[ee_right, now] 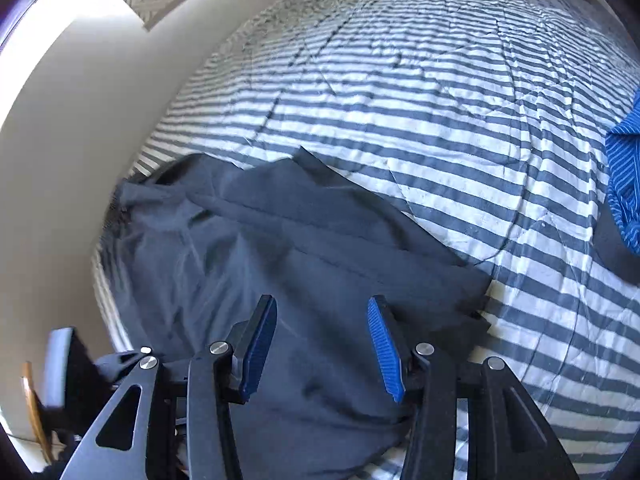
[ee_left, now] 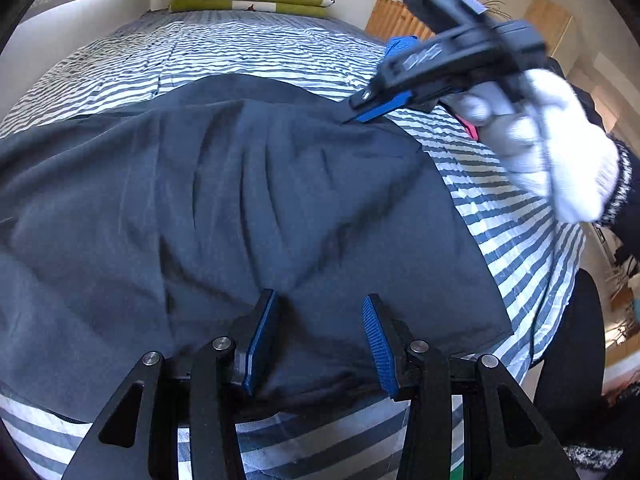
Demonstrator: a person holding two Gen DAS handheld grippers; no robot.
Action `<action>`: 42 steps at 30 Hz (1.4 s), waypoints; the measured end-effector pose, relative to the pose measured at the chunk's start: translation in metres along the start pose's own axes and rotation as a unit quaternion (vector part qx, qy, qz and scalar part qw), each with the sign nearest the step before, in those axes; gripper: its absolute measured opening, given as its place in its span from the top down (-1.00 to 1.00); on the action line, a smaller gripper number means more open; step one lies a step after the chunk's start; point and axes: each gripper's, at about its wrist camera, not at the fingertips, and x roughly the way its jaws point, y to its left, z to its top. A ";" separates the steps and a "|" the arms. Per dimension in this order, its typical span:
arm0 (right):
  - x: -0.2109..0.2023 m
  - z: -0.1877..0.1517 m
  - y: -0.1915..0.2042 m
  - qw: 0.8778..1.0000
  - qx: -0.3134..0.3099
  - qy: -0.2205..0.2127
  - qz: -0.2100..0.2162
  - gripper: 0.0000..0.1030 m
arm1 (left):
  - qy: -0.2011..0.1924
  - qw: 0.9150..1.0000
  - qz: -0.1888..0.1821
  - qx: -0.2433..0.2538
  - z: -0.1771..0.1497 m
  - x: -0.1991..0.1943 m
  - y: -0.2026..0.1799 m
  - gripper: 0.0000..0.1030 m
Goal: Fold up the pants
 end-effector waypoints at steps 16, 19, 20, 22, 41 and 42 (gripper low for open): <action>-0.026 -0.035 -0.085 0.992 0.119 0.001 0.031 0.38 | 0.003 0.991 -0.114 0.071 0.019 -0.002 -0.068 0.08; -0.018 -0.039 -0.099 0.986 0.154 -0.003 0.061 0.38 | 0.041 0.987 -0.112 0.108 0.007 0.021 -0.090 0.08; -0.016 -0.039 -0.099 0.985 0.157 -0.005 0.065 0.38 | 0.052 0.986 -0.113 0.111 0.001 0.028 -0.093 0.08; -0.013 -0.039 -0.097 0.985 0.157 -0.007 0.069 0.49 | 0.047 0.986 -0.111 0.118 -0.003 0.030 -0.097 0.11; -0.057 -0.006 -0.052 0.989 0.107 -0.093 -0.042 0.82 | -0.038 0.992 -0.103 0.061 0.002 -0.046 -0.035 0.07; -0.059 -0.001 -0.036 0.991 0.080 -0.097 -0.037 0.78 | -0.045 0.995 -0.077 0.046 0.004 -0.050 -0.020 0.07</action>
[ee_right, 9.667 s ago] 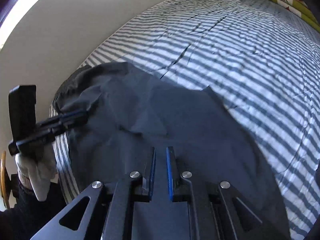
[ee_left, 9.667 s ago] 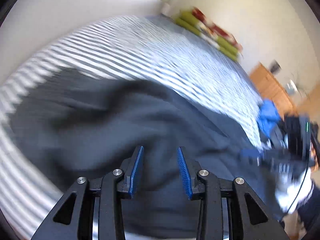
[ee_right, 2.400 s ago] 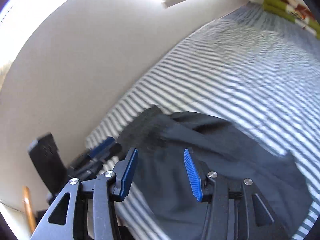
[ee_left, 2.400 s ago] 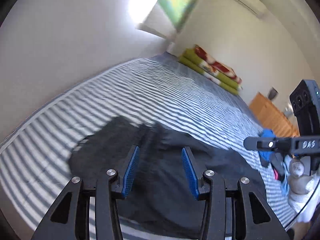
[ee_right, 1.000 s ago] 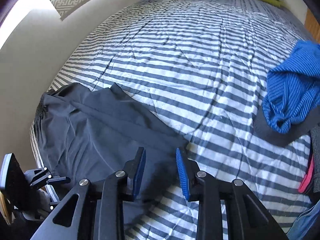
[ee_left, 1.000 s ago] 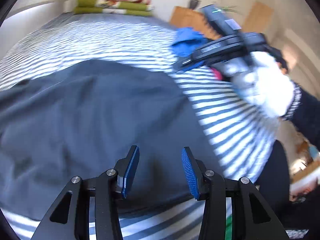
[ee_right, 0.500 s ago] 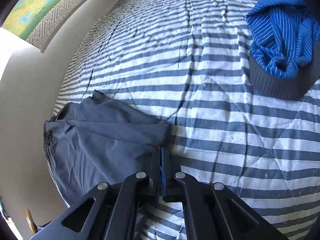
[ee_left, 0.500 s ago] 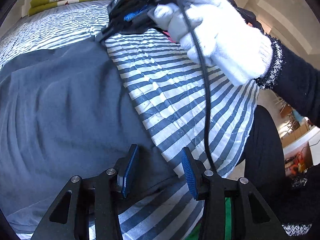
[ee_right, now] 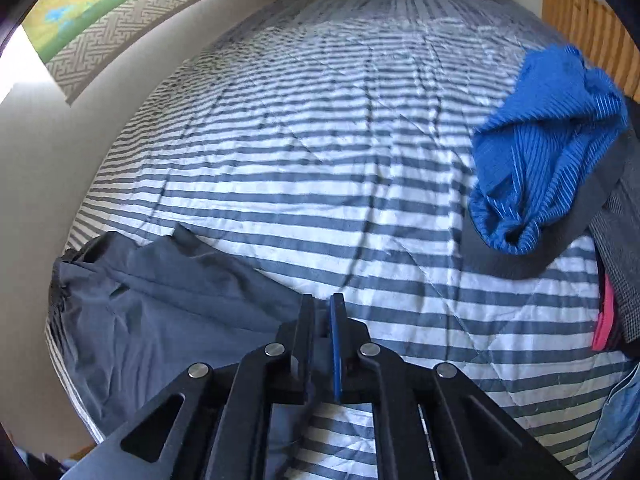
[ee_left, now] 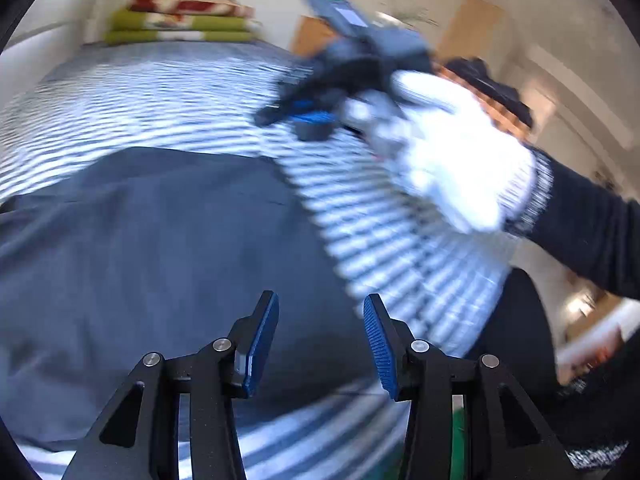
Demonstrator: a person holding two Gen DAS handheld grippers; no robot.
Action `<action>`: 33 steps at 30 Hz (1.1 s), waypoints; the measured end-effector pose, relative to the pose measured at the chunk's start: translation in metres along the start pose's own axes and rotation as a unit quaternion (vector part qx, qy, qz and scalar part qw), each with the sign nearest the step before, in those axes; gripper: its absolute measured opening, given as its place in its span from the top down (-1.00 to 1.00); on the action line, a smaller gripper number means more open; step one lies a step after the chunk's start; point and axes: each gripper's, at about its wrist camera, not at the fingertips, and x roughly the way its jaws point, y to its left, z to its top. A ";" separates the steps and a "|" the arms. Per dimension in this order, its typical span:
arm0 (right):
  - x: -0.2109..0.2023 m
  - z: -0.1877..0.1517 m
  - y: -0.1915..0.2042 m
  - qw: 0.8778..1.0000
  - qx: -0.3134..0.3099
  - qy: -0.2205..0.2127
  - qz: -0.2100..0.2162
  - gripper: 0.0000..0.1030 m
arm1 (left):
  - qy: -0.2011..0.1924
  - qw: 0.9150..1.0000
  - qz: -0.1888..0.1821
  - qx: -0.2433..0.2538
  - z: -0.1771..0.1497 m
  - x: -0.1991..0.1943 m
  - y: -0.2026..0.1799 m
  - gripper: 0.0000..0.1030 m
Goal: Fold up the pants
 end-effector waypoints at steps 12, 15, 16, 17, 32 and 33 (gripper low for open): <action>0.104 0.005 0.153 0.983 -0.152 0.089 0.053 0.75 | -0.024 0.969 0.164 -0.185 -0.046 -0.069 0.170 0.07; 0.094 0.018 0.132 0.987 -0.091 0.094 0.092 0.75 | -0.038 0.961 0.205 -0.183 -0.047 -0.086 0.177 0.07; 0.086 0.016 0.128 0.988 -0.083 0.090 0.099 0.75 | -0.042 0.957 0.224 -0.181 -0.047 -0.090 0.179 0.07; 0.074 0.015 0.121 0.989 -0.077 0.082 0.100 0.74 | -0.046 0.953 0.240 -0.180 -0.046 -0.095 0.181 0.07; -0.049 -0.101 -0.021 1.000 0.000 0.002 0.028 0.23 | 0.004 0.983 0.170 -0.068 -0.028 -0.015 0.076 0.07; -0.054 -0.107 -0.028 1.000 0.005 -0.002 0.026 0.19 | 0.000 0.986 0.156 -0.064 -0.025 -0.014 0.065 0.06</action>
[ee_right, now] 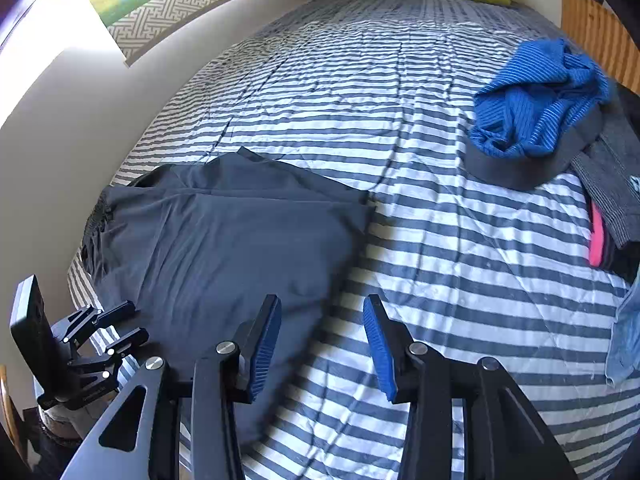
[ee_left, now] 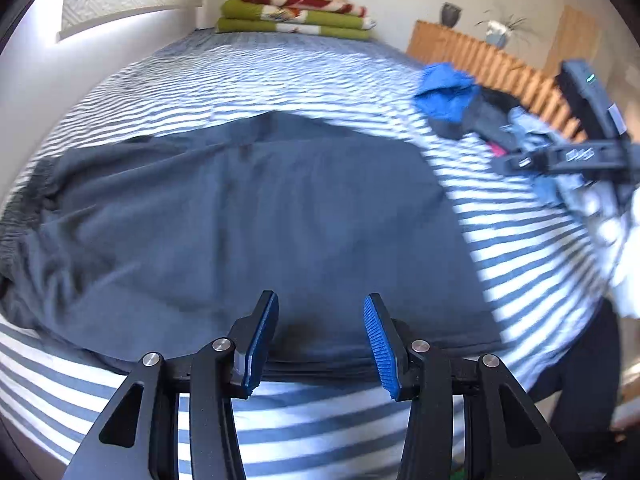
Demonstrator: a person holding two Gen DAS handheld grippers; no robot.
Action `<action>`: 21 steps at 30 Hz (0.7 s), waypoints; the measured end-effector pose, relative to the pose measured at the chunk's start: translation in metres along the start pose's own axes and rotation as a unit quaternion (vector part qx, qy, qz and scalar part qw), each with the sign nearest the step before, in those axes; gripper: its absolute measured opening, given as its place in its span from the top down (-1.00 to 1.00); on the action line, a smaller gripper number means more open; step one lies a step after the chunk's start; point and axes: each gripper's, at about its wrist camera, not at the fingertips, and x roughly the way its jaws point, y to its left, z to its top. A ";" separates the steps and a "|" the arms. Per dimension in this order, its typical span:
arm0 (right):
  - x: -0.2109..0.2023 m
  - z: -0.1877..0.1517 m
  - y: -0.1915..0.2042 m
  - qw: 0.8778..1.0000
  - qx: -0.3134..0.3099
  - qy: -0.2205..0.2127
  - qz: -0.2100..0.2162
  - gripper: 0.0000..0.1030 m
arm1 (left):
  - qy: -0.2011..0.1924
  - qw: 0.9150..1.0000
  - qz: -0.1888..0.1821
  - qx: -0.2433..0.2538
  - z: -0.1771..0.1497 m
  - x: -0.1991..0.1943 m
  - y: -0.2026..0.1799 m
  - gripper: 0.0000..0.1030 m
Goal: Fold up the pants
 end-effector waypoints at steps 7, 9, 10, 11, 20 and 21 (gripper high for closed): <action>-0.011 -0.019 -0.041 0.998 0.048 0.014 0.050 0.13 | 0.035 0.996 -0.020 0.085 -0.016 0.019 -0.126 -0.01; -0.006 -0.015 -0.042 0.997 0.050 0.014 0.055 0.13 | 0.055 0.993 0.001 0.103 -0.024 0.031 -0.149 -0.11; -0.001 -0.012 -0.042 0.997 0.051 0.017 0.064 0.13 | 0.059 0.992 0.015 0.109 -0.029 0.037 -0.154 -0.13; 0.005 -0.009 -0.042 0.996 0.053 0.019 0.072 0.13 | 0.061 0.990 0.034 0.119 -0.033 0.045 -0.163 -0.16; 0.069 0.025 -0.038 0.987 0.091 0.054 0.120 0.13 | 0.059 0.986 0.072 0.138 -0.039 0.051 -0.170 0.20; 0.074 0.028 -0.037 0.986 0.094 0.054 0.123 0.13 | 0.060 0.986 0.071 0.136 -0.039 0.049 -0.170 0.28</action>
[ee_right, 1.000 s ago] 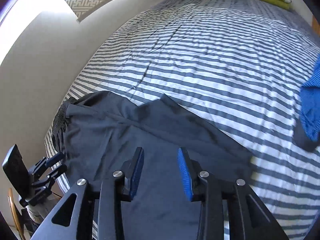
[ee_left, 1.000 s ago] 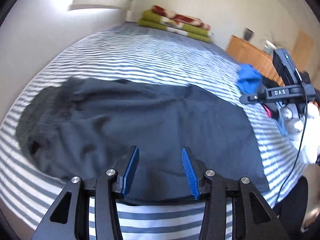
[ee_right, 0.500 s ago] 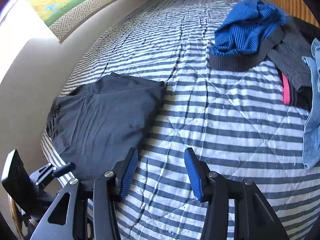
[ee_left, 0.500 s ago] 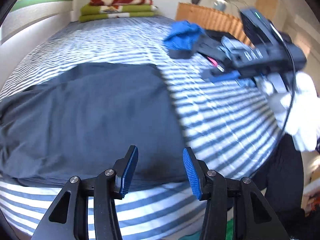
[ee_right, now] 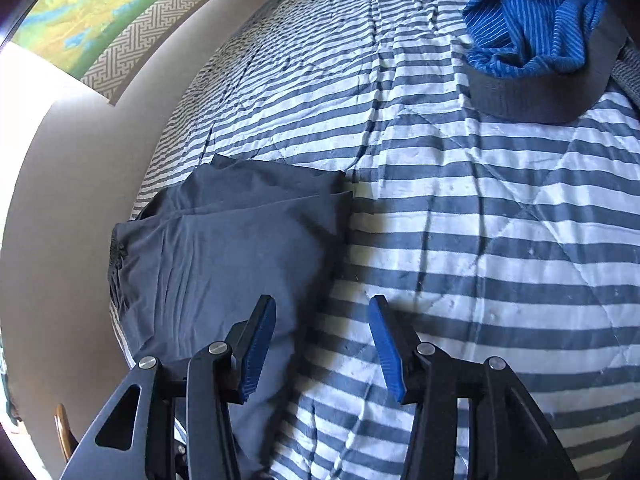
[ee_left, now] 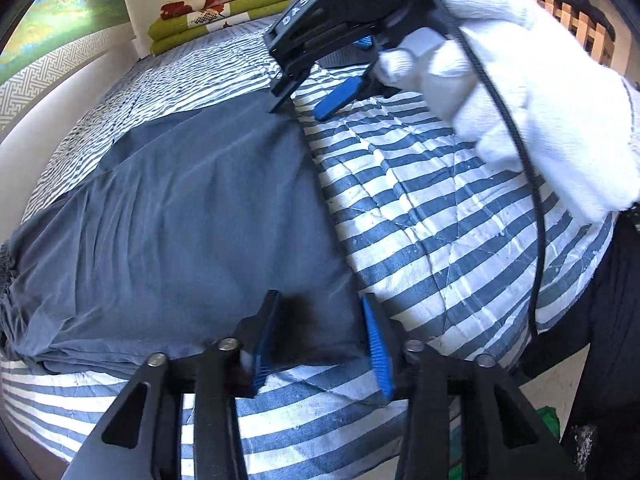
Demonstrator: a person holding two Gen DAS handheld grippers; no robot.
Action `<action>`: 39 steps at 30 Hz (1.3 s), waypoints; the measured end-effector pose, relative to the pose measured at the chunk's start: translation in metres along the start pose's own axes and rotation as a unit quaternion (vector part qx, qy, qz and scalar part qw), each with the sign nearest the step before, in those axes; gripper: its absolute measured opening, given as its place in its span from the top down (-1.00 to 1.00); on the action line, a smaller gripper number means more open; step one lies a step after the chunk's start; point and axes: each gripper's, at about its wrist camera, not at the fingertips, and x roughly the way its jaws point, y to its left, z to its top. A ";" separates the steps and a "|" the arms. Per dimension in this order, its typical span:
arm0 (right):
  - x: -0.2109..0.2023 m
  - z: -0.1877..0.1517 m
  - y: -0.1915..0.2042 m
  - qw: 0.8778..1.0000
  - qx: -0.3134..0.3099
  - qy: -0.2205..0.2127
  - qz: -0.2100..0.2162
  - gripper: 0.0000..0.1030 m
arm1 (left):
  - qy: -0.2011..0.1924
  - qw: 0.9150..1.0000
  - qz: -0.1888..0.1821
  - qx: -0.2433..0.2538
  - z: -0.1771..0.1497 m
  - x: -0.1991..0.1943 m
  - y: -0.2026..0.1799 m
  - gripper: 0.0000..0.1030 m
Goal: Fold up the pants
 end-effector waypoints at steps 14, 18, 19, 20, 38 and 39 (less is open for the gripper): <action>0.020 0.019 0.010 0.999 0.016 0.022 0.031 0.13 | 0.017 1.000 0.015 0.005 0.013 0.003 -0.004 -0.12; 0.022 0.020 0.011 0.999 0.017 0.027 0.030 0.41 | 0.010 1.000 -0.010 0.011 0.008 -0.002 -0.001 0.71; 0.023 0.021 0.011 0.999 0.020 0.029 0.029 0.57 | 0.008 1.000 -0.005 0.014 0.007 -0.005 -0.001 0.83; 0.023 0.021 0.011 0.999 0.023 0.030 0.034 0.66 | 0.007 1.000 -0.005 0.013 0.007 -0.006 0.001 0.86; -0.098 -0.008 -0.015 0.995 0.070 -0.052 0.051 0.96 | -0.083 0.979 -0.173 -0.070 0.038 -0.089 -0.040 0.93; -0.109 -0.011 -0.022 0.995 0.074 -0.055 0.043 0.96 | -0.084 0.977 -0.184 -0.066 0.043 -0.090 -0.048 0.93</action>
